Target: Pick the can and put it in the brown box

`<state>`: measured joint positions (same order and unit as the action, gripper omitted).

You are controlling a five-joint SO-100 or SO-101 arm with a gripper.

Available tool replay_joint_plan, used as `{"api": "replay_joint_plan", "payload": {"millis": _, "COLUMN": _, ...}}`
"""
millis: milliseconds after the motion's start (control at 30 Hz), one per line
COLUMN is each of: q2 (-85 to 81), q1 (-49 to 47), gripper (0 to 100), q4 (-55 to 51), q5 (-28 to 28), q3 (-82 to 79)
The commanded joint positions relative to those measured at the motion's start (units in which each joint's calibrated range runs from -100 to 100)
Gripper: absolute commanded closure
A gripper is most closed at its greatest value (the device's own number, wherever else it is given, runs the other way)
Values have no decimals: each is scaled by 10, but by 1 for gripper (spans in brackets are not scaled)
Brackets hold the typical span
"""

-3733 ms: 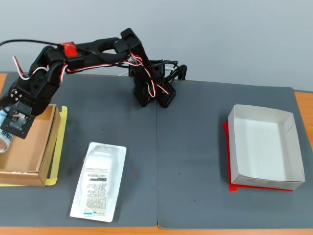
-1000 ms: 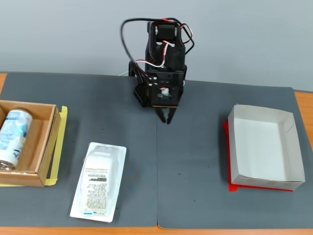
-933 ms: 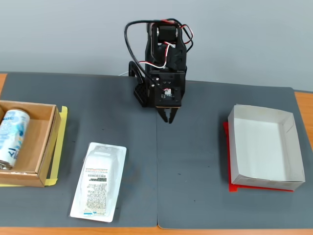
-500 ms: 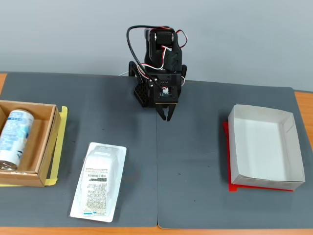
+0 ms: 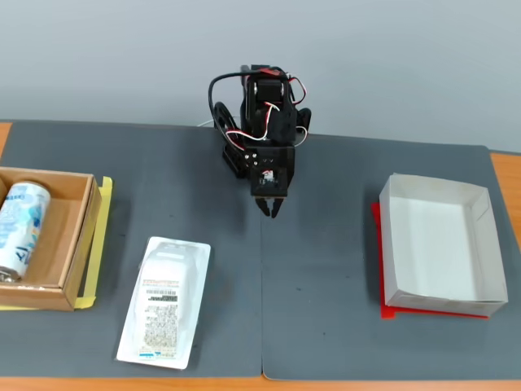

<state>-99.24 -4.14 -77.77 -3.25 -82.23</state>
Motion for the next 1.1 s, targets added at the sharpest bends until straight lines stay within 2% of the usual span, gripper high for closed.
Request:
{"api": "replay_joint_plan", "payload": {"millis": 0, "q2": -2, "q1": 19, "gripper": 99, "q4": 8, "q5": 2, "q3": -51}}
{"api": "replay_joint_plan", "payload": {"millis": 267, "q2": -7, "q1": 16, "gripper": 99, "q4": 82, "q5": 2, "q3": -115}}
{"api": "replay_joint_plan", "payload": {"millis": 633, "q2": -8, "q1": 12, "gripper": 99, "q4": 35, "q5": -1, "q3": -103}}
{"api": "replay_joint_plan", "payload": {"millis": 1067, "q2": -4, "q1": 12, "gripper": 99, "q4": 34, "q5": -2, "q3": -99}}
